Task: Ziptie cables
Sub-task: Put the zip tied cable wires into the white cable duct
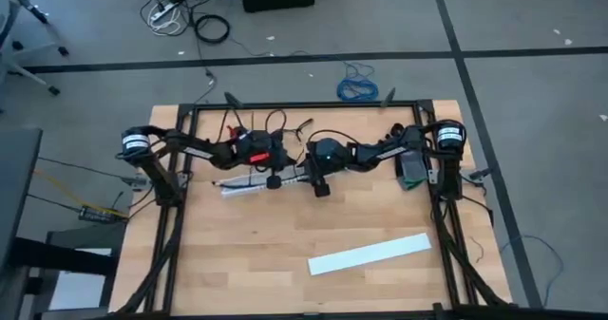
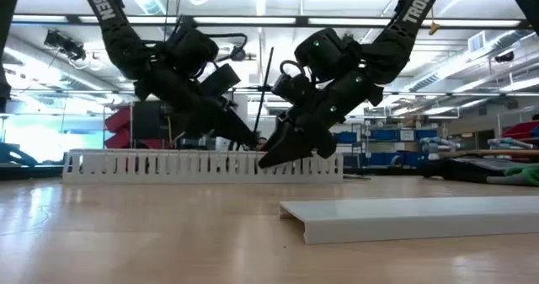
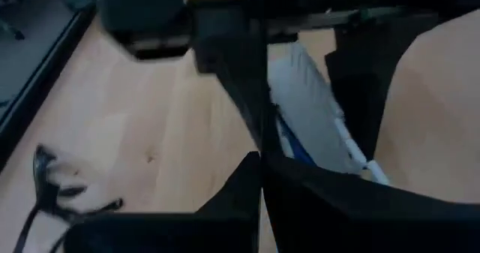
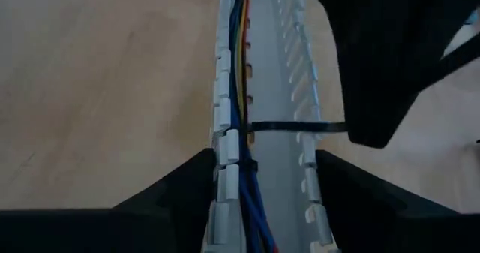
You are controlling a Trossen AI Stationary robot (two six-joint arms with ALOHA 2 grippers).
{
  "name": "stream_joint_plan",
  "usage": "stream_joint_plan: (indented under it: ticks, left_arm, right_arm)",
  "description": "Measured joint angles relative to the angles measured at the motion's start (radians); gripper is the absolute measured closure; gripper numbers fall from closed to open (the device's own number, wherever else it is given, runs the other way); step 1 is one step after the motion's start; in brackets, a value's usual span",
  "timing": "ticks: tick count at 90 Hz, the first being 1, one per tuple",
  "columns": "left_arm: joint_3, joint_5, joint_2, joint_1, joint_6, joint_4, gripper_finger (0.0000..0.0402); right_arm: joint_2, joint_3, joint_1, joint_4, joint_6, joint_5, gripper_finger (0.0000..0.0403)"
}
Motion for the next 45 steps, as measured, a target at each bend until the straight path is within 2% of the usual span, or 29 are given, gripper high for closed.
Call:
stream_joint_plan:
  ticks: [21, 45]
  left_arm:
    - [0.012, 0.031, 0.000, -0.008, 0.090, -0.074, 0.0401]
    - [0.012, 0.058, 0.000, -0.008, 0.167, -0.071, 0.0401]
  right_arm:
    - [0.000, 0.000, 0.000, 0.000, 0.014, -0.003, 0.0188]
    - [0.000, 0.000, 0.001, 0.001, 0.009, -0.005, 0.0188]
